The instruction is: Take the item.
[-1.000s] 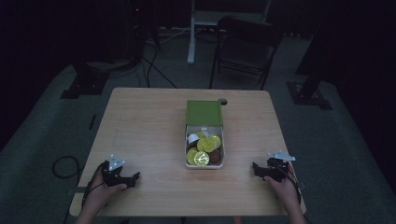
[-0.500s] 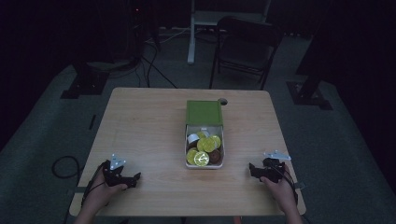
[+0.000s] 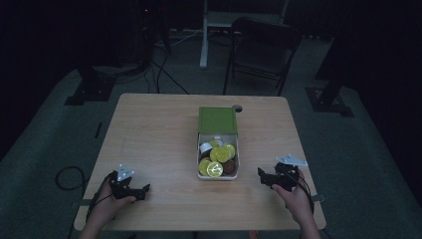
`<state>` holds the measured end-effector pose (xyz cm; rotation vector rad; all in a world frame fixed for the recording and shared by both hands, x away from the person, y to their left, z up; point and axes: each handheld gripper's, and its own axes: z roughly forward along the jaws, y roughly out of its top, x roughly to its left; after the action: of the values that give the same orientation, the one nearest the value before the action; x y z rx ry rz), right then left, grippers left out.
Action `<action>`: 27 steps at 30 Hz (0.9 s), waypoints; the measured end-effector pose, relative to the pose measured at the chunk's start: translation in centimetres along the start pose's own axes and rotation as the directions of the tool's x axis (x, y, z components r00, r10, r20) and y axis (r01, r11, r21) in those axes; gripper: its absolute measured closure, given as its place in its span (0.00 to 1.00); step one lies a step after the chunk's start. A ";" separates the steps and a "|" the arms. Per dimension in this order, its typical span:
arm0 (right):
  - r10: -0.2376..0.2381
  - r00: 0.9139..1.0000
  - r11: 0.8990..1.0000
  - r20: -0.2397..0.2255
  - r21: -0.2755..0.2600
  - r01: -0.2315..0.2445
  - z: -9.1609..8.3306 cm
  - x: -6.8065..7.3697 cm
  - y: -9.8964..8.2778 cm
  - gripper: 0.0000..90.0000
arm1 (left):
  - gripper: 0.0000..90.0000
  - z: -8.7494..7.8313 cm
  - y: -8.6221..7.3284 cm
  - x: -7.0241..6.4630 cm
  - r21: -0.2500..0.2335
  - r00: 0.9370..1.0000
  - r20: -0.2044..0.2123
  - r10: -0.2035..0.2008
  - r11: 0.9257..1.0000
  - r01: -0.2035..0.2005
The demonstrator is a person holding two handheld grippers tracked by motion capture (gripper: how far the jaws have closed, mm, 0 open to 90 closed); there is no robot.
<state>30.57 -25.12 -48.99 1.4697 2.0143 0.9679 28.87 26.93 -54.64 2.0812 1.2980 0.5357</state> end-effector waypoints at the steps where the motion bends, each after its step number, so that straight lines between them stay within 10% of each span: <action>1: -0.005 1.000 1.000 -0.006 -0.008 0.005 -0.2 0.3 0.3 0.15 | 0.03 0.0 0.0 0.0 0.000 1.000 0.000 0.000 1.000 0.000; 16: -0.109 0.988 0.990 -0.110 -0.098 0.098 -2.4 4.9 3.8 0.16 | 0.03 0.0 0.0 0.0 0.000 1.000 0.000 0.001 1.000 -0.001; 27: -0.167 0.963 0.983 -0.211 -0.111 0.146 -2.0 8.0 4.3 0.17 | 0.03 0.0 0.0 0.0 0.000 1.000 0.000 0.001 1.000 -0.001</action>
<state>29.25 -17.30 -44.16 1.1774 2.1688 1.1839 28.85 26.93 -54.64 2.0821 1.2977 0.5363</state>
